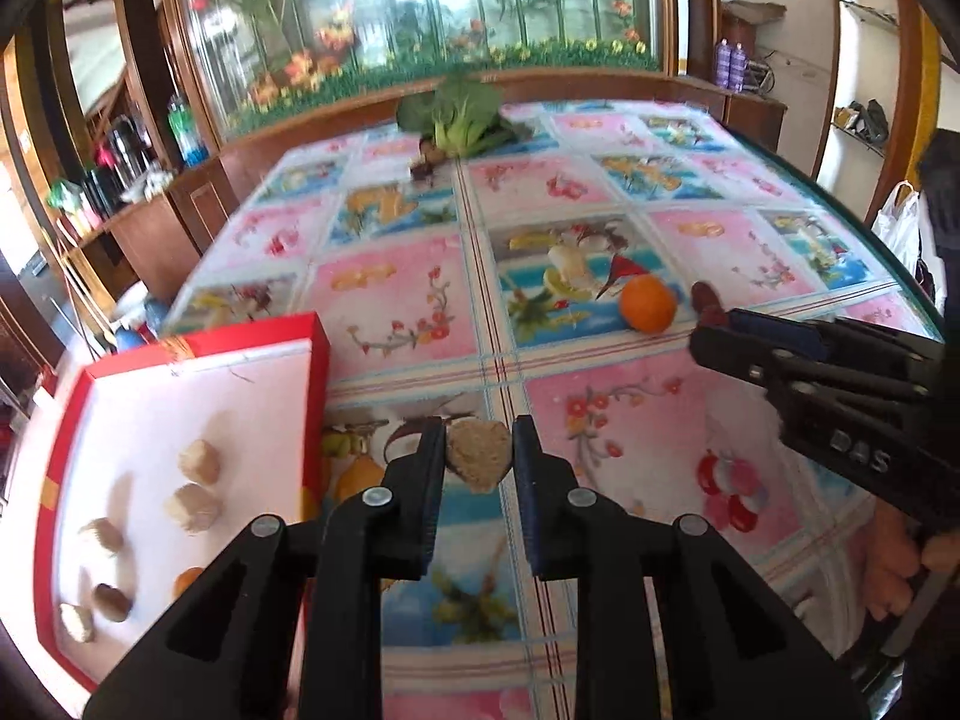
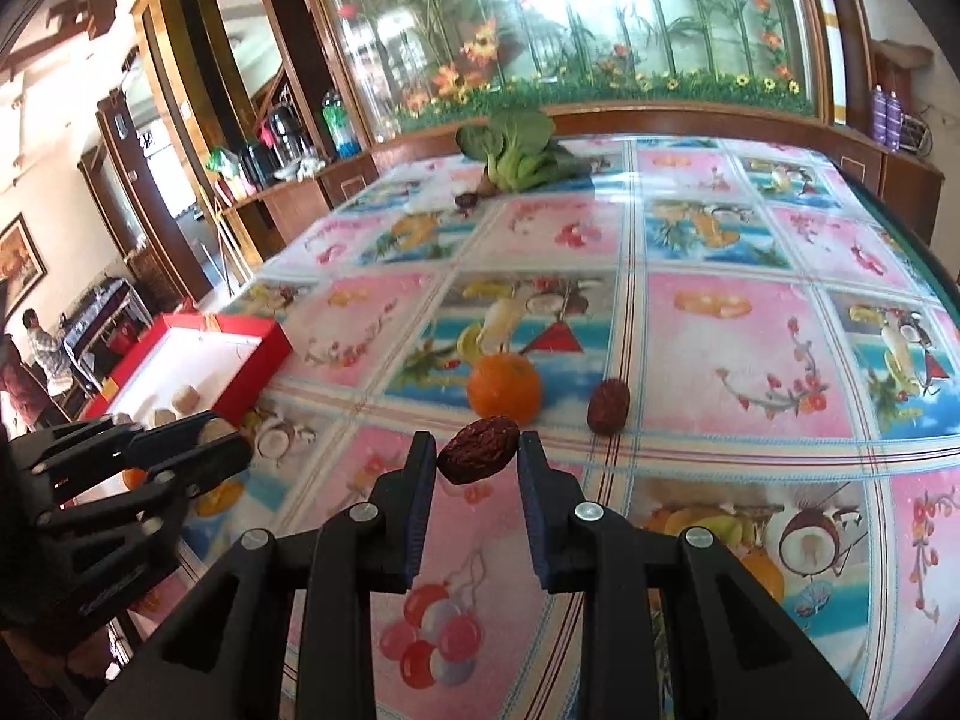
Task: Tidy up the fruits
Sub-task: 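Grasp a red date with the right gripper while the left gripper grasps a beige cake, then carry the date and cake into the red tray and open both grippers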
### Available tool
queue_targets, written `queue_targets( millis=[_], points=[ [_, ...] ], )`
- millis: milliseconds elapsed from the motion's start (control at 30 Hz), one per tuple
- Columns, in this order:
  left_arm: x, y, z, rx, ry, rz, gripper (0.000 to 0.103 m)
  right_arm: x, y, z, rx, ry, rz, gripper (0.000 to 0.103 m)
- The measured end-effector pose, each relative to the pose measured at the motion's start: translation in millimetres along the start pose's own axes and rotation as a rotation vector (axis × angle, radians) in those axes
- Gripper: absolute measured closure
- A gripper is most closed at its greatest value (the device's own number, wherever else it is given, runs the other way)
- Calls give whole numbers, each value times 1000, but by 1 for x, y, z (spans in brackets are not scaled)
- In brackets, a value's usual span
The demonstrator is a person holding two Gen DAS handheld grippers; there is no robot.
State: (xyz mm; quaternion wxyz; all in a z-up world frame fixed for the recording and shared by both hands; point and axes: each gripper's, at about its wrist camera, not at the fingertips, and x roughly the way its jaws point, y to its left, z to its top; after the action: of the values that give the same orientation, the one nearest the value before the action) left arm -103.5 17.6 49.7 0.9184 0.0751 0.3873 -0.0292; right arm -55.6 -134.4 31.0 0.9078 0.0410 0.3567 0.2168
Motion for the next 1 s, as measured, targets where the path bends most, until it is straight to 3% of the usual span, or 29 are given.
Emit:
queue_targets(
  millis=[267,700,867,1000],
  points=[
    [-36,5,-1,9,-88,50,79,-1,-10,3,58,-25,-23,76],
    [-62,47,-18,-69,-136,112,79,-1,-11,2,91,-37,-49,77],
    [-66,72,-29,-110,-133,143,79,1,13,0,109,-30,27,77],
    [-67,98,-40,-156,-122,180,79,10,60,2,65,-4,129,77]
  ],
)
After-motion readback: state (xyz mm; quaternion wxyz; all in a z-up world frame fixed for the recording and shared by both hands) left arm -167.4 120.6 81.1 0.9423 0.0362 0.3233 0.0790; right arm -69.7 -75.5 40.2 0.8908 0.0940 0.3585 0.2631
